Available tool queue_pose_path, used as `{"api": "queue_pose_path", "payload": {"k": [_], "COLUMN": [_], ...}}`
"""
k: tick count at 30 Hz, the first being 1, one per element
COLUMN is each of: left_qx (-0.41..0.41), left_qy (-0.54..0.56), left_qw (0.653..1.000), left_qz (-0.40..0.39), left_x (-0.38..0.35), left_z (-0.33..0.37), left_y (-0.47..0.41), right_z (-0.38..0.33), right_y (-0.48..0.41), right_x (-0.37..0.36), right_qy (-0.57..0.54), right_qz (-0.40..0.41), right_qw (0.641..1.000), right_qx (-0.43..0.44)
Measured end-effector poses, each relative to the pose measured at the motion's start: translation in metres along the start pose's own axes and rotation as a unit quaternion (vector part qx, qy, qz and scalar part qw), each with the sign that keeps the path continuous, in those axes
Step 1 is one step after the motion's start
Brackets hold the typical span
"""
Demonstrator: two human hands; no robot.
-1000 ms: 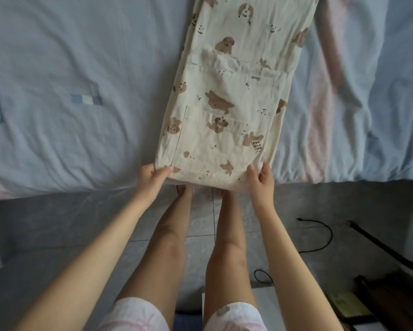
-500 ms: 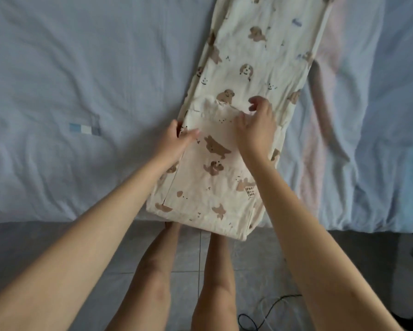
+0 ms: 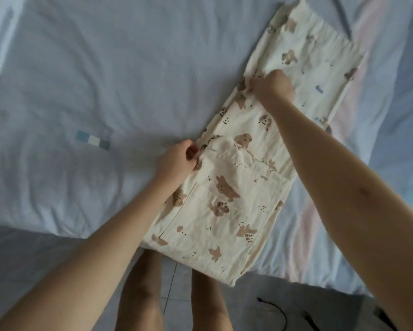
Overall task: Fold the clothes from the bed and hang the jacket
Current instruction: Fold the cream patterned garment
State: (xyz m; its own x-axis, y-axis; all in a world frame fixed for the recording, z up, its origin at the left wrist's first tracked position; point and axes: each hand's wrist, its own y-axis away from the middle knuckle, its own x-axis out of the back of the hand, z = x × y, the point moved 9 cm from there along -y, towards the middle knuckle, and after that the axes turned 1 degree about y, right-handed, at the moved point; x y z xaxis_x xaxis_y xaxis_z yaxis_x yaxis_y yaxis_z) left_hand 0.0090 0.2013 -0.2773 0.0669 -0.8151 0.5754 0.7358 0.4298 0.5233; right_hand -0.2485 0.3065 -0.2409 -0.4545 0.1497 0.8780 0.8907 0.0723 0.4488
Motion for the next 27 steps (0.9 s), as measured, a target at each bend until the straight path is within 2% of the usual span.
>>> {"api": "queue_pose_path", "payload": {"k": [3,7,9,12,13,15,16,17,19,21,23,25,27], "left_qx": [-0.005,0.025,0.033,0.046,0.049,0.057,0.048,0.030,0.000,-0.026,-0.035,0.000,0.044], "left_qy": [-0.005,0.082,0.111,0.120,0.108,0.078,0.053,0.016,-0.074,-0.122,-0.124,-0.089,-0.057], "left_qw": [0.999,0.996,0.992,0.988,0.988,0.993,0.997,0.999,0.996,0.991,0.992,0.996,0.997], "left_qz": [-0.032,0.034,0.057,0.090,0.095,0.071,0.041,0.005,-0.056,-0.055,-0.001,0.026,0.023], "left_x": [-0.005,-0.001,-0.002,0.005,0.009,0.010,0.007,0.003,-0.004,-0.004,0.003,0.006,0.004], "left_z": [-0.001,-0.019,-0.029,-0.034,-0.032,-0.027,-0.026,-0.026,-0.031,-0.036,-0.040,-0.054,-0.072], "left_y": [0.001,0.015,0.022,0.018,0.017,0.020,0.024,0.029,0.047,0.065,0.079,0.095,0.113], "right_z": [-0.012,-0.033,-0.032,-0.036,-0.042,-0.057,-0.057,-0.047,0.002,0.051,0.079,0.093,0.107], "right_y": [-0.003,0.006,0.008,0.006,0.009,0.028,0.039,0.048,0.060,0.079,0.114,0.163,0.225], "right_x": [0.000,0.011,0.003,-0.013,-0.013,-0.009,-0.017,-0.032,-0.056,-0.044,-0.023,-0.028,-0.064], "right_qy": [-0.044,-0.027,-0.003,-0.013,-0.006,0.028,0.061,0.101,0.128,0.056,-0.008,0.002,0.067], "right_qz": [0.001,0.076,0.073,0.033,0.053,0.126,0.121,0.085,0.014,0.056,0.130,0.119,0.037], "right_qw": [0.999,0.993,0.992,0.995,0.993,0.973,0.960,0.952,0.957,0.974,0.970,0.958,0.931], "right_qx": [0.023,0.083,0.107,0.091,0.103,0.192,0.244,0.275,0.259,0.213,0.203,0.262,0.358]}}
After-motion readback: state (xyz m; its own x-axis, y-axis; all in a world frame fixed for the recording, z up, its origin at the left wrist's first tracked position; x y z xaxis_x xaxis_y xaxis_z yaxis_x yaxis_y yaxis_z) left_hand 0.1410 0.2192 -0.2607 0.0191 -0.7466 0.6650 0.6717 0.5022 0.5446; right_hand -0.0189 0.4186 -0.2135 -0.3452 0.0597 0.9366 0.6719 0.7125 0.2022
